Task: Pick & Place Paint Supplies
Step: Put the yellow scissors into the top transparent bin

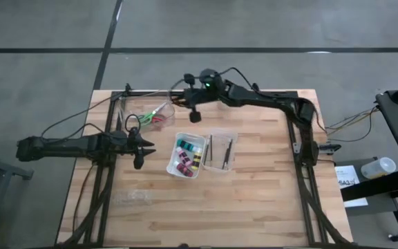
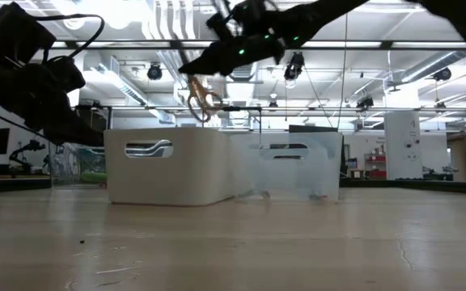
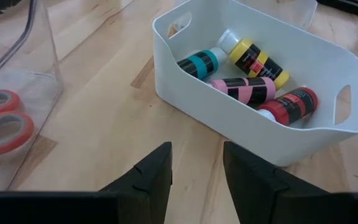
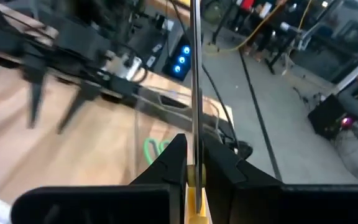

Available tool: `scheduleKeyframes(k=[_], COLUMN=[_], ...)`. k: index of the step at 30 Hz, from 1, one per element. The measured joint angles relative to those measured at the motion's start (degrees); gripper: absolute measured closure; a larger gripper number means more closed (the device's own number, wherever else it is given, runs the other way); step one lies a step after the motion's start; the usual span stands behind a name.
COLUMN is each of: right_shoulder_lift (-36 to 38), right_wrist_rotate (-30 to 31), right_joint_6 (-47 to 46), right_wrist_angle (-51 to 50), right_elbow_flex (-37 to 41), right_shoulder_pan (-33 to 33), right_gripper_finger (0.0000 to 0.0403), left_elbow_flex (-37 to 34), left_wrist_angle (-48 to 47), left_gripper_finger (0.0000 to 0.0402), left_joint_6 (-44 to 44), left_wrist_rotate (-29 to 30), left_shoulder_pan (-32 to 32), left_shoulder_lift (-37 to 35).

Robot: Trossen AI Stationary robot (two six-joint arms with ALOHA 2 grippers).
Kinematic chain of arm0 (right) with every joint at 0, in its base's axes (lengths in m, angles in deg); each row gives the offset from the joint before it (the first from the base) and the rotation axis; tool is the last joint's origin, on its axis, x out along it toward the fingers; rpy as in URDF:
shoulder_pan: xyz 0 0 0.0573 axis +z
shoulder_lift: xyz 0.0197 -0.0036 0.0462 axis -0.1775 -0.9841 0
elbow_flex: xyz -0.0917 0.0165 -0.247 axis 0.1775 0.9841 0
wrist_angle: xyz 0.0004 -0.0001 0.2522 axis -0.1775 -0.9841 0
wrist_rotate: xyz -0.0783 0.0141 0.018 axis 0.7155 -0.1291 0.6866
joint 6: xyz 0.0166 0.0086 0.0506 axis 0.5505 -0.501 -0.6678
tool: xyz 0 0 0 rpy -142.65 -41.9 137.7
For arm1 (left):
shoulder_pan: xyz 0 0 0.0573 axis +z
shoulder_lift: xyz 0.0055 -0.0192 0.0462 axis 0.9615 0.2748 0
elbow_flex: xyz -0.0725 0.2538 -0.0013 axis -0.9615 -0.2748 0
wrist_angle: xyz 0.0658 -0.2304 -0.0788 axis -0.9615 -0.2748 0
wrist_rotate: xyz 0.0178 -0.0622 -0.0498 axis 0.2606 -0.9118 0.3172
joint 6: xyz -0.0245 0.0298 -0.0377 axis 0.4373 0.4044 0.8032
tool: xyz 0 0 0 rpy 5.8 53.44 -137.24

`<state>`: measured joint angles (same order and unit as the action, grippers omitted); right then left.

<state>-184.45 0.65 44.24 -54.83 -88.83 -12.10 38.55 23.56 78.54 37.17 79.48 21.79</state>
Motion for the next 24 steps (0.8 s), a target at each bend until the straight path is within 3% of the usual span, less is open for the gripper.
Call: scheduleKeyframes(k=[9,15,24], right_shoulder_lift=[-14.68,-23.47,-26.54], right_wrist_rotate=[-3.4,-9.01,-8.93], right_joint_6=[3.8,3.2,3.63], right_wrist_angle=[-16.87,-19.56,-17.94], right_elbow_flex=[-25.49,-37.48,-38.82], right_shoulder_pan=[-0.41,-1.03,-0.99], right_gripper_finger=[0.0379,0.0379,0.0379], left_elbow_flex=[0.0,0.0,0.12], left_wrist_angle=[-1.27,-1.78,-5.09], left_gripper_finger=[0.0252,0.0252,0.0252], left_joint_6=[0.0,0.0,0.0], left_wrist_rotate=[-0.17,-0.17,-0.2], left_shoulder_pan=[-0.02,-0.02,-0.02], left_shoulder_lift=[0.02,0.02,0.02])
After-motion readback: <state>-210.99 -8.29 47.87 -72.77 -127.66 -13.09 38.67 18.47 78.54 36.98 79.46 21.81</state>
